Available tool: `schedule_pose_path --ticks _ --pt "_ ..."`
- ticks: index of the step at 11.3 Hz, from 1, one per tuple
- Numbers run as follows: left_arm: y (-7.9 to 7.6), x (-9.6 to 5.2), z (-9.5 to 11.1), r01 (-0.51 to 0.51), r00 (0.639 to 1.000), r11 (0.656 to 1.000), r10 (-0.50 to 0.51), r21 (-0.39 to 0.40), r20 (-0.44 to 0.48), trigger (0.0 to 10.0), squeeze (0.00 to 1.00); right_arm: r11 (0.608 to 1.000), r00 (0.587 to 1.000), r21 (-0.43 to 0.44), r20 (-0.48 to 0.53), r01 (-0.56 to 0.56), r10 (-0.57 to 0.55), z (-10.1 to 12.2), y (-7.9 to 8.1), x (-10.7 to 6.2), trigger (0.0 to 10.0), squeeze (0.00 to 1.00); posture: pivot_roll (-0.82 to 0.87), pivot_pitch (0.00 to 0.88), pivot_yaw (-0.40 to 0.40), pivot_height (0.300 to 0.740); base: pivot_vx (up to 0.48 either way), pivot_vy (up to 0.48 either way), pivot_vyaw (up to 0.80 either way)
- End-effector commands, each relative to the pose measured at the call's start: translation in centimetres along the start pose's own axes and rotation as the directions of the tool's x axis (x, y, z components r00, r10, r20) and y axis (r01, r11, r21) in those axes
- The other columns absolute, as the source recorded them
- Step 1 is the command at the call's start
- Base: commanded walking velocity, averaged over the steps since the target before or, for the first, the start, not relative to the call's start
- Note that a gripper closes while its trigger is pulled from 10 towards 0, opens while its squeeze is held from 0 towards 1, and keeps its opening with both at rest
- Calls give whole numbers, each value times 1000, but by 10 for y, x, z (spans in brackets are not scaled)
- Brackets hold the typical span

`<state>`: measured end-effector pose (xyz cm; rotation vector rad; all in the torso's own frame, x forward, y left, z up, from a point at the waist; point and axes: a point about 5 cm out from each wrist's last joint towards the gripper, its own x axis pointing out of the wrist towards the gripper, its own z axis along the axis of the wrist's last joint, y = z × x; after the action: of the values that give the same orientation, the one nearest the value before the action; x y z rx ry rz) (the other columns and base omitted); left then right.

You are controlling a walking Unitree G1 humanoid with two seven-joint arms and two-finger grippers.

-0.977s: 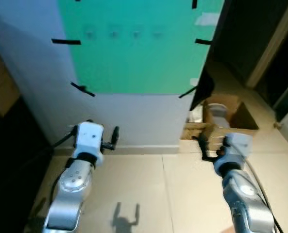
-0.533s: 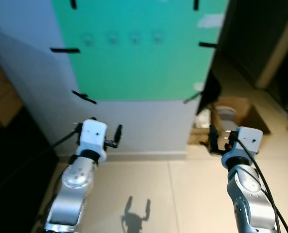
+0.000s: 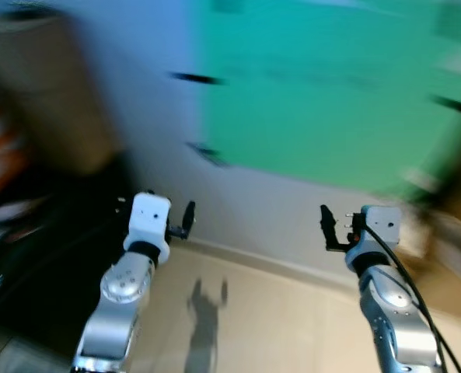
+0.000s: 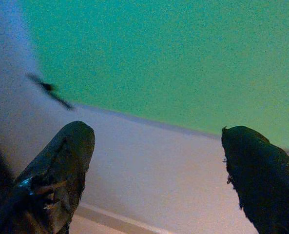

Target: Hang keys on a hook

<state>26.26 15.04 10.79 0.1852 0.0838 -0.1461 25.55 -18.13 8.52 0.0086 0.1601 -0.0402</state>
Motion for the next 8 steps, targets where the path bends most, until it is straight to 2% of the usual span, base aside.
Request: schedule_pose_path --ticks 1,2,3,6,7,8 --pt "7 -1 -2 -23 1000 1000 23 6 -8 10000 0 999 999 15 1 -32 32 1 9 2 10000 0 -100 0 11 740 364 0 413" --pt "7 0 -2 -24 1000 1000 24 6 -8 10000 0 995 997 54 6 -82 82 2 14 0 10000 0 -105 0 15 740 360 0 0" --pt "7 1 -1 -26 1000 1000 26 5 -7 10000 0 995 996 32 14 -91 91 4 15 0 10000 0 -109 0 15 740 360 0 0" --pt "6 4 -1 -21 1000 1000 21 5 -6 10000 0 999 999 21 8 -45 45 5 12 2 10000 0 -115 0 17 740 356 0 0" --pt "6 4 -1 -18 1000 1000 18 5 -5 10000 0 998 998 -32 26 -59 60 7 14 3 10000 0 -117 0 17 740 356 0 0" --pt "7 3 -4 -21 1000 1000 21 3 -13 10000 0 990 997 -126 47 -59 66 8 14 3 10000 0 -118 0 16 740 349 0 0"
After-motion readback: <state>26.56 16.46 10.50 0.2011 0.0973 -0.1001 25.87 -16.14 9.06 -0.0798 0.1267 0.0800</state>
